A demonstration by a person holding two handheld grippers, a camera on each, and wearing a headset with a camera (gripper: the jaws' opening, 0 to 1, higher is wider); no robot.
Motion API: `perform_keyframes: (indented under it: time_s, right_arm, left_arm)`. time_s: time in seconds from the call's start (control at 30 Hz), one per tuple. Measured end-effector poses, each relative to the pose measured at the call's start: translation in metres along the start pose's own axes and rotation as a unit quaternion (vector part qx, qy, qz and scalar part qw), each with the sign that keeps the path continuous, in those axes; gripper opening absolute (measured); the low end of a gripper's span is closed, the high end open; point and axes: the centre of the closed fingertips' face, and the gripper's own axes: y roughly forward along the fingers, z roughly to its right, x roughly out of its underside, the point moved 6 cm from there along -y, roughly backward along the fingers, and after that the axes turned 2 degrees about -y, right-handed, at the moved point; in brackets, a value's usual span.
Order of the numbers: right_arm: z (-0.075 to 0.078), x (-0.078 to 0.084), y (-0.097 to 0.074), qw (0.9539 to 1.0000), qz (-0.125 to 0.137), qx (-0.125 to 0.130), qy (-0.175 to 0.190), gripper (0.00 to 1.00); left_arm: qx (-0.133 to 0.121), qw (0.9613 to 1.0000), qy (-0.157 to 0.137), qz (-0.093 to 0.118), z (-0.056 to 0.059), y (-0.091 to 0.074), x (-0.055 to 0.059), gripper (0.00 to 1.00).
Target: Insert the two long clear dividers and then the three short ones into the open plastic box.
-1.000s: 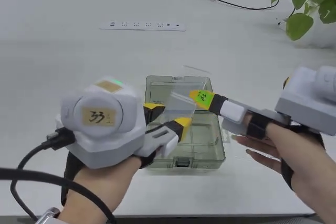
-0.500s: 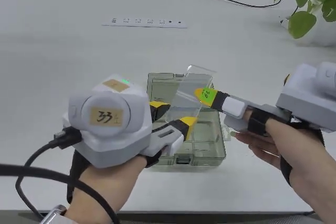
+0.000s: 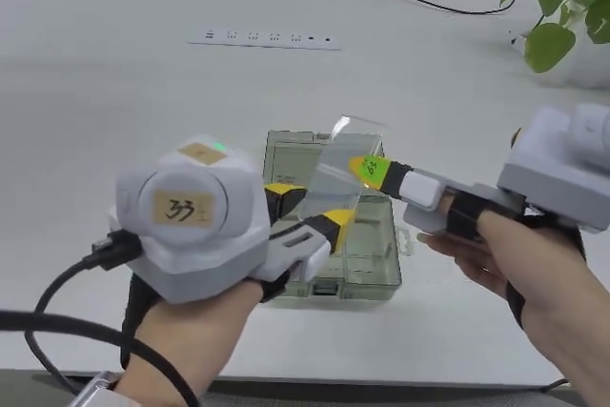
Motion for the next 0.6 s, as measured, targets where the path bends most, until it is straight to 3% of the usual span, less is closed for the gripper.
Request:
perform_keyframes:
  time_s: [0.3,0.37,0.4,0.47,0.5,0.53,0.57,0.6]
  right_arm:
    - [-0.005,-0.006,-0.01,0.9997,-0.019,-0.006,0.017,0.02]
    - [-0.006,-0.006,-0.014,0.9996,-0.028,-0.001,0.009,0.02]
    - [-0.005,-0.006,-0.014,0.9995,-0.03,0.005,0.012,0.02]
    - [-0.004,-0.008,-0.015,0.9992,-0.034,0.013,0.015,0.02]
    - [0.003,-0.005,-0.017,0.9976,-0.051,0.046,0.014,0.02]
    - [0.001,-0.006,-0.015,0.9979,-0.051,0.038,0.016,0.02]
    - [0.001,-0.006,-0.015,0.9977,-0.052,0.04,0.016,0.02]
    - [0.003,-0.005,-0.015,0.9967,-0.06,0.05,0.021,0.02]
  left_arm:
    - [-0.005,1.0,0.007,0.0,0.011,-0.003,-0.006,0.31]
    - [0.001,0.9988,0.048,-0.001,0.013,-0.004,-0.008,0.35]
    - [0.004,0.9984,0.055,-0.006,0.013,-0.004,-0.007,0.38]
    - [0.031,0.9972,0.068,-0.006,0.013,-0.002,-0.007,0.49]
    - [0.039,0.9956,0.085,-0.004,0.009,-0.003,-0.007,0.51]
    - [0.042,0.9955,0.085,-0.011,0.007,-0.004,-0.006,0.52]
    - [0.062,0.9939,0.091,-0.008,0.008,-0.004,-0.007,0.57]
    - [0.064,0.993,0.098,-0.012,0.006,-0.004,-0.007,0.61]
